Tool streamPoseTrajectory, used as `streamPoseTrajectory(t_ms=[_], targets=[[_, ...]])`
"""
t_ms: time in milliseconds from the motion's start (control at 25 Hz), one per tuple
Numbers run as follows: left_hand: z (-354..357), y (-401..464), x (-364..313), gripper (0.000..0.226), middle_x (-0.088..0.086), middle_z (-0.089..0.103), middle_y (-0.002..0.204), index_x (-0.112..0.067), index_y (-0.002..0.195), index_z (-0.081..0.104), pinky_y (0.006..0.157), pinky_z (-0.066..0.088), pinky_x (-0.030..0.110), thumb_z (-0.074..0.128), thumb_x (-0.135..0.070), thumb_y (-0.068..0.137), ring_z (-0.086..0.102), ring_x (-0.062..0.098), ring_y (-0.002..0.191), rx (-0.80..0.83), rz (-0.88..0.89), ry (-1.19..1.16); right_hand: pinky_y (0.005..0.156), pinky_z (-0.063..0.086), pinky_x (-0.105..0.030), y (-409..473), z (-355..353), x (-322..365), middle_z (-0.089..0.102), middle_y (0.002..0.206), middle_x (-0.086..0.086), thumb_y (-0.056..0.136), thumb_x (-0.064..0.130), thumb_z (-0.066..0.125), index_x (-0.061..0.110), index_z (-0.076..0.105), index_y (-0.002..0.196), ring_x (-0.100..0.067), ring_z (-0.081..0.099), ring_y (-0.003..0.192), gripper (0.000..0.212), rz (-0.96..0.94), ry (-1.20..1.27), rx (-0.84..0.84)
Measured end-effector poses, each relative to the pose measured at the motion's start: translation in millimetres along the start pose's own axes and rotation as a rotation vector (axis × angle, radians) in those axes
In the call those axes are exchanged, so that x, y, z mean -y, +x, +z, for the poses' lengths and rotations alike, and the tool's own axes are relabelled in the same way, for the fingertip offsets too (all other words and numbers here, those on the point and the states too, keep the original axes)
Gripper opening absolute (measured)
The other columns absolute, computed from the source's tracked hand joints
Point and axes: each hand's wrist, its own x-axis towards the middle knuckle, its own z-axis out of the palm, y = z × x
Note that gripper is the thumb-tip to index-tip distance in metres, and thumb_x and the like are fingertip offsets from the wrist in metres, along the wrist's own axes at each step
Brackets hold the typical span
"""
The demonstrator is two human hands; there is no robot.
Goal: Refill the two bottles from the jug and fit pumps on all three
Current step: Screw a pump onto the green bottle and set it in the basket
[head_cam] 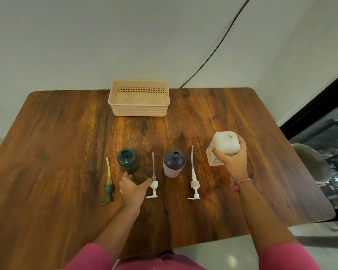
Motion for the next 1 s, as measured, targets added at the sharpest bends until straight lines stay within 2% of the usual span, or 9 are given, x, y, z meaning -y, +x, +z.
streamPoseTrajectory(t_ms=[200, 360, 640, 800, 880, 1000], targets=[[16.8, -4.1, -6.9, 0.094, 0.011, 0.041, 0.141, -0.009, 0.145, 0.03, 0.104, 0.039, 0.048, 0.082, -0.029, 0.069, 0.037, 0.031, 0.131, -0.064, -0.021, -0.001, 0.085, 0.055, -0.03, -0.6, -12.3, -23.8, 0.048, 0.127, 0.003, 0.066, 0.012, 0.084, 0.024, 0.034, 0.136, -0.015, 0.051, 0.115, 0.087, 0.05, 0.013, 0.016], [26.1, -9.9, -12.2, 0.094, 0.013, 0.035, 0.144, -0.009, 0.146, 0.027, 0.105, 0.037, 0.049, 0.081, -0.026, 0.071, 0.032, 0.033, 0.133, -0.104, -0.067, 0.011, 0.087, 0.055, -0.034, -1.5, -15.7, -36.7, 0.048, 0.128, 0.001, 0.066, 0.012, 0.084, 0.023, 0.033, 0.136, -0.016, 0.051, 0.116, 0.087, 0.062, 0.013, 0.032], [27.0, -11.4, -14.3, 0.088, 0.013, 0.035, 0.143, -0.007, 0.143, 0.031, 0.104, 0.04, 0.048, 0.079, -0.026, 0.073, 0.035, 0.034, 0.13, -0.167, -0.124, -0.013, 0.082, 0.054, -0.021, 0.8, -22.1, -40.6, 0.046, 0.133, -0.001, 0.065, 0.016, 0.085, 0.024, 0.027, 0.14, -0.018, 0.049, 0.121, 0.094, 0.036, 0.006, 0.109], [17.2, -11.7, -14.8, 0.083, 0.013, 0.032, 0.145, -0.008, 0.145, 0.027, 0.105, 0.039, 0.047, 0.075, -0.021, 0.079, 0.035, 0.033, 0.131, -0.19, -0.107, -0.005, 0.097, 0.05, -0.045, -1.7, -28.5, -28.6, 0.038, 0.145, -0.001, 0.056, 0.035, 0.087, 0.028, 0.024, 0.142, -0.02, 0.045, 0.129, 0.107, 0.002, 0.014, 0.105], [7.5, -11.6, -12.6, 0.083, 0.013, 0.029, 0.146, -0.009, 0.147, 0.024, 0.107, 0.037, 0.046, 0.073, -0.019, 0.081, 0.033, 0.034, 0.133, -0.192, -0.058, 0.023, 0.098, 0.049, -0.047, -4.9, -29.8, -18.1, 0.034, 0.149, 0.004, 0.053, 0.048, 0.087, 0.031, 0.027, 0.141, -0.017, 0.043, 0.131, 0.108, -0.054, -0.022, 0.076], [-15.2, -4.2, -4.7, 0.08, 0.014, 0.031, 0.142, -0.009, 0.145, 0.026, 0.107, 0.038, 0.05, 0.072, -0.017, 0.08, 0.038, 0.035, 0.129, -0.191, 0.043, 0.052, 0.099, 0.048, -0.043, -10.3, -23.9, 2.3, 0.038, 0.146, 0.003, 0.061, 0.041, 0.086, 0.029, 0.034, 0.139, -0.011, 0.041, 0.127, 0.094, -0.164, -0.152, 0.002]])
